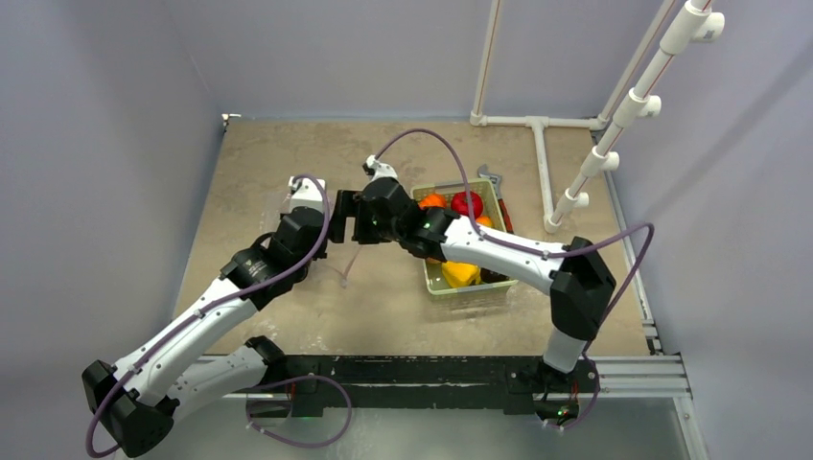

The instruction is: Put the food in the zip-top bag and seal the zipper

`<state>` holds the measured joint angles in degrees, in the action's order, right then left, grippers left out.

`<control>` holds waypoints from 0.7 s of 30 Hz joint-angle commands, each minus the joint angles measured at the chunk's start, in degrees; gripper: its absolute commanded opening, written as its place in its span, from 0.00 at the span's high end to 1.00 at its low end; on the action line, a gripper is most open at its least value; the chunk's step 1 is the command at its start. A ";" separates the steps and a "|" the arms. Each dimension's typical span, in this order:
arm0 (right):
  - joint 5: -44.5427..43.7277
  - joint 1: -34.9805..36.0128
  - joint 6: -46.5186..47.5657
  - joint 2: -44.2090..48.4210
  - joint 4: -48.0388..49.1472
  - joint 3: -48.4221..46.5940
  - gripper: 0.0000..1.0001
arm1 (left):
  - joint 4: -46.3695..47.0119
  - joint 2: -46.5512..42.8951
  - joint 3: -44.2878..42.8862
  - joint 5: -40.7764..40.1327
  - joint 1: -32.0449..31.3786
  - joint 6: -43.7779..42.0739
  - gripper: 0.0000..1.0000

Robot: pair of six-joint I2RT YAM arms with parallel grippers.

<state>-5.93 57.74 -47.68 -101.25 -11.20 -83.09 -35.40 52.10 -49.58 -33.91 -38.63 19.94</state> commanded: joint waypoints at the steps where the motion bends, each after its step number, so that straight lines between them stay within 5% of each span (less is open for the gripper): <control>1: -3.72 0.10 0.48 7.64 -0.60 2.42 0.11 | 1.02 -0.43 -0.17 -1.60 0.21 0.67 1.00; 21: -14.32 -3.95 -2.03 22.54 -14.59 12.77 0.13 | 1.28 0.67 -0.16 -1.16 0.40 0.37 1.00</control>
<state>-15.73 55.40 -48.42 -80.88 -20.73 -72.05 -35.44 52.77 -49.58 -34.57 -38.63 19.94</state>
